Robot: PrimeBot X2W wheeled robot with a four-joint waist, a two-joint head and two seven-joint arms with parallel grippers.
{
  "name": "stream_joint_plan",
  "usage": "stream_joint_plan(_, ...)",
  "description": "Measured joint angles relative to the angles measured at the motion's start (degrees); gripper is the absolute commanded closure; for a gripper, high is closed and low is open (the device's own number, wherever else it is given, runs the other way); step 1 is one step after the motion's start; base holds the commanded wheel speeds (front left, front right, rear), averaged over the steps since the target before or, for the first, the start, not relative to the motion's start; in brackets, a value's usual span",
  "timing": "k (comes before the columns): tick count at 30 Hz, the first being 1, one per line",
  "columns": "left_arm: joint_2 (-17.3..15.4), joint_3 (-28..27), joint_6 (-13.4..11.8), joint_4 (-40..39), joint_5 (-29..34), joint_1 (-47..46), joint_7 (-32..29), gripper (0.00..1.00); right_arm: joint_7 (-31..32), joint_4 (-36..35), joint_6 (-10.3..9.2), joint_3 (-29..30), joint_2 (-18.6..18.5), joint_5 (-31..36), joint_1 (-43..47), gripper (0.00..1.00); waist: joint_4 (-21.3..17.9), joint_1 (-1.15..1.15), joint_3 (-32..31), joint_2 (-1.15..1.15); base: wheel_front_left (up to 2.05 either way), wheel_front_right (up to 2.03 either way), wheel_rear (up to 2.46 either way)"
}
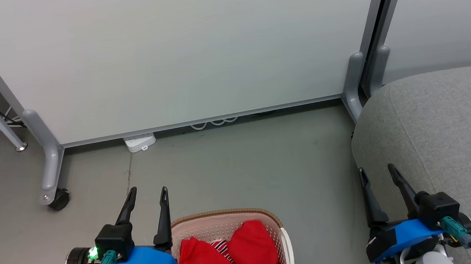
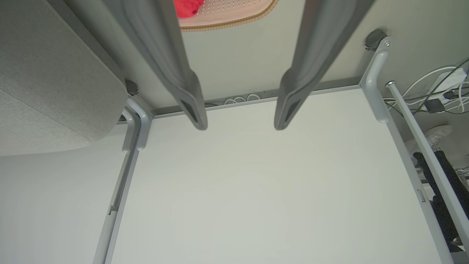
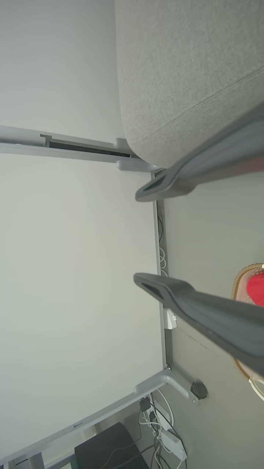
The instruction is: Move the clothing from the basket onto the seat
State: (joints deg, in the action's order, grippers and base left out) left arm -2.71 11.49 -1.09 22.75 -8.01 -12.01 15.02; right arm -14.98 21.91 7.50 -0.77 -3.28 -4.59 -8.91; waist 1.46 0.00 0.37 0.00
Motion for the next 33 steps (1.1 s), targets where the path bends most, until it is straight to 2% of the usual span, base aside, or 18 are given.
stream_joint_plan(20,-0.01,-0.26,0.71,2.61,-0.93,-0.09,0.02,0.00,0.00,1.77,0.00,0.32,0.18,-0.02,-0.40,0.00,-0.14,0.00,0.04,0.00,0.00,0.00,0.00)
stream_joint_plan(33,-0.03,3.21,2.52,17.34,-4.08,-8.39,0.02,0.00,0.00,1.53,0.00,-0.71,0.15,-0.70,-2.86,0.00,-2.57,0.00,4.51,0.00,0.00,0.00,0.00)
